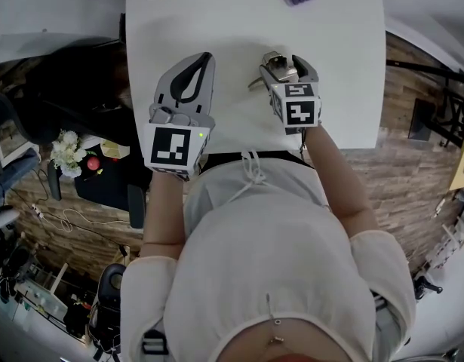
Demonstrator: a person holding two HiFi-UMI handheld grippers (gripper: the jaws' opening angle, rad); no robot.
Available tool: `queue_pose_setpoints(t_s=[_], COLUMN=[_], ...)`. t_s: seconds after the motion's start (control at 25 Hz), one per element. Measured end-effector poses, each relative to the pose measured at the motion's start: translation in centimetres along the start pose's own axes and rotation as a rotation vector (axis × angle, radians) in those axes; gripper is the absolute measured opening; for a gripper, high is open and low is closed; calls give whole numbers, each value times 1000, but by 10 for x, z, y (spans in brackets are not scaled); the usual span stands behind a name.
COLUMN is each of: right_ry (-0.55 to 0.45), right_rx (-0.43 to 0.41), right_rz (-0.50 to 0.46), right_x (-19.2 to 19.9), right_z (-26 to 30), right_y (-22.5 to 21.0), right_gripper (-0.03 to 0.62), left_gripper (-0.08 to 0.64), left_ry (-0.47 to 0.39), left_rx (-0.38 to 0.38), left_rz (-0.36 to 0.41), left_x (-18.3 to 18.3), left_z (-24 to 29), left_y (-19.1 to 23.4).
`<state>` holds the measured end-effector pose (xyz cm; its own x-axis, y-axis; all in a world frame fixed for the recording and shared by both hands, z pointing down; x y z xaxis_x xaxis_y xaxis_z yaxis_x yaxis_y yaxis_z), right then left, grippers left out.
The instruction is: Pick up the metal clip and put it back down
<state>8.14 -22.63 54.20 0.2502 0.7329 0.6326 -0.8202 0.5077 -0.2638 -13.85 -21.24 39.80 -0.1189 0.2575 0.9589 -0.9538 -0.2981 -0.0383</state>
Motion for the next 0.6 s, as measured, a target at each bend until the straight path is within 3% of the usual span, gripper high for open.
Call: queue_pose_setpoints(t_s=[0.2,0.4,0.6], right_ry=[-175,-360,-546], right_rx=[-21,-7,16], right_rz=[-53,-151,-260], right_x=[-31,-62,-79], right_z=[-47,-106,-171], right_y=[6,15,27], right_gripper=[342,276,150], left_gripper=[18,18,18], left_ry=[-41,-100,-150], left_rx=[-11,-18,-25], left_rz=[12,42,65], left_x=[-19,-40,-59], left_z=[-14,-29,-44], left_y=[-6,-16,-26])
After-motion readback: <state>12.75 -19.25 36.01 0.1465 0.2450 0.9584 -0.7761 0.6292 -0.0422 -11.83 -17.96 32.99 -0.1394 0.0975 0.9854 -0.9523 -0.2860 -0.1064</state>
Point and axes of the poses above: the fingertips, and each gripper's own axes: z forward along the fingers, y to its left, x out of its underside, the point moved 8 cm from there along -z, backward along the fingers, and after that the axes turned 15 degrees about -x, right-handed, at the moved point
